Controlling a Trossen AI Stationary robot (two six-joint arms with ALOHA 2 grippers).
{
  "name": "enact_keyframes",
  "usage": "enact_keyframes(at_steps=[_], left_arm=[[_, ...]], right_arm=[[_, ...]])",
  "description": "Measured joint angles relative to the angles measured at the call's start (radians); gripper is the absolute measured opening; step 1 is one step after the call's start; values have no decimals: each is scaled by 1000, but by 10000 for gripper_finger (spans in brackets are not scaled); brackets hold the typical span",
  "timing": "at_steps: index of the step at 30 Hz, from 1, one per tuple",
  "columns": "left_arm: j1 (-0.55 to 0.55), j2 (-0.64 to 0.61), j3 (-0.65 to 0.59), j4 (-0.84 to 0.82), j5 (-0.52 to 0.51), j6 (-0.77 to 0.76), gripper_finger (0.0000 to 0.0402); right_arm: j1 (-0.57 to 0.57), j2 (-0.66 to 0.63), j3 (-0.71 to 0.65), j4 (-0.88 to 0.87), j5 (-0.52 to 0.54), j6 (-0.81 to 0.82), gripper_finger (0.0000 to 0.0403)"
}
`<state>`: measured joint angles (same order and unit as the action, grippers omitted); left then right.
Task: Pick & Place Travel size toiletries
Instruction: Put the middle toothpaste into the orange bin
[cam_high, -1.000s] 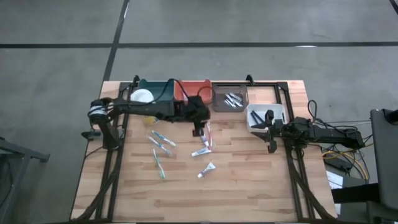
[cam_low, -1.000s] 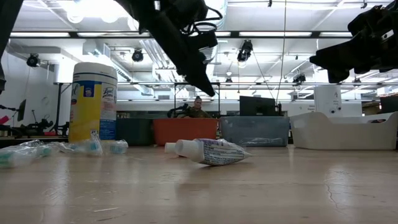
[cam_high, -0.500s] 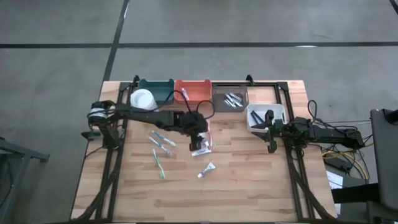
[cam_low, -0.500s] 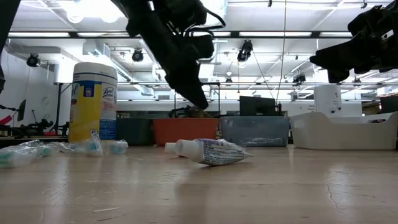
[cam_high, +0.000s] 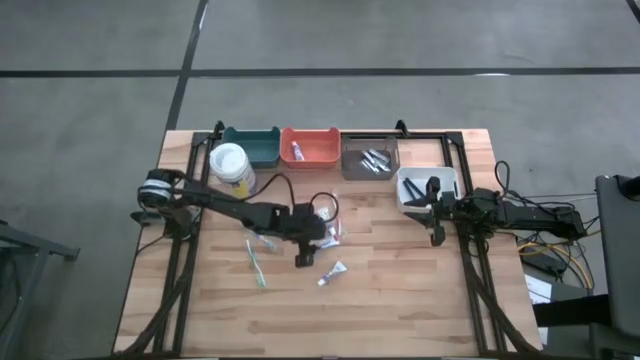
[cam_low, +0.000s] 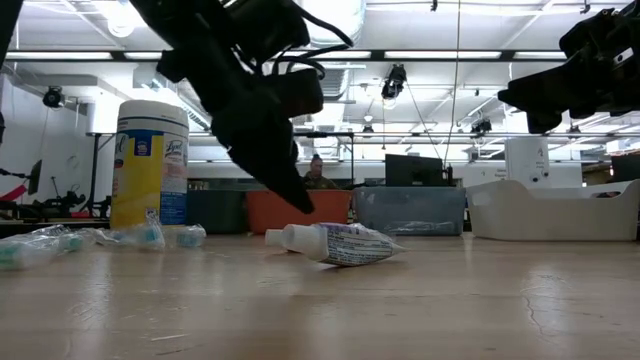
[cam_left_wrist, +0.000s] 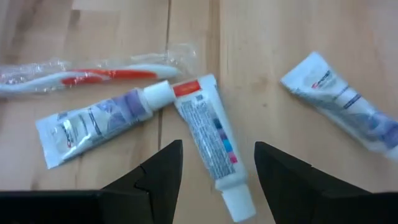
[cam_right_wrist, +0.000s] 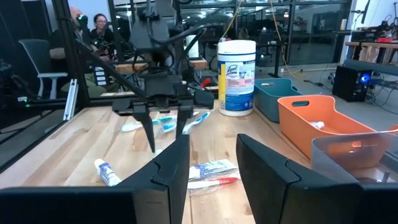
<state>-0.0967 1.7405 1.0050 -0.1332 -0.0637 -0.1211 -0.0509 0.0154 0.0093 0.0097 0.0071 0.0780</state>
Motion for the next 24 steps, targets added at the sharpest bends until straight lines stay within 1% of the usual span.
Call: enact_keyframes(at_steps=[5, 7, 10, 14, 16, 20, 24], left_arm=[[-5, 0, -9, 1, -114, 8, 204], [-5, 0, -11, 0, -129, 2, 204], [-5, 0, -11, 4, -123, -21, 204], [-7, 0, -12, 36, -43, -59, 204], [-9, 4, -12, 62, -20, -63, 204], [-15, 5, -18, 75, -17, -65, 204], [-16, 5, -64, 137, -22, -94, 204]], right_arm=[[0, 0, 0, 0, 0, 0, 124], [0, 0, 0, 0, 0, -2, 121], [0, 0, 0, 0, 0, 0, 118], [0, 0, 0, 0, 0, -1, 116], [0, 0, 0, 0, 0, -1, 117], [0, 0, 0, 0, 0, 0, 123], [0, 0, 0, 0, 0, 0, 127]])
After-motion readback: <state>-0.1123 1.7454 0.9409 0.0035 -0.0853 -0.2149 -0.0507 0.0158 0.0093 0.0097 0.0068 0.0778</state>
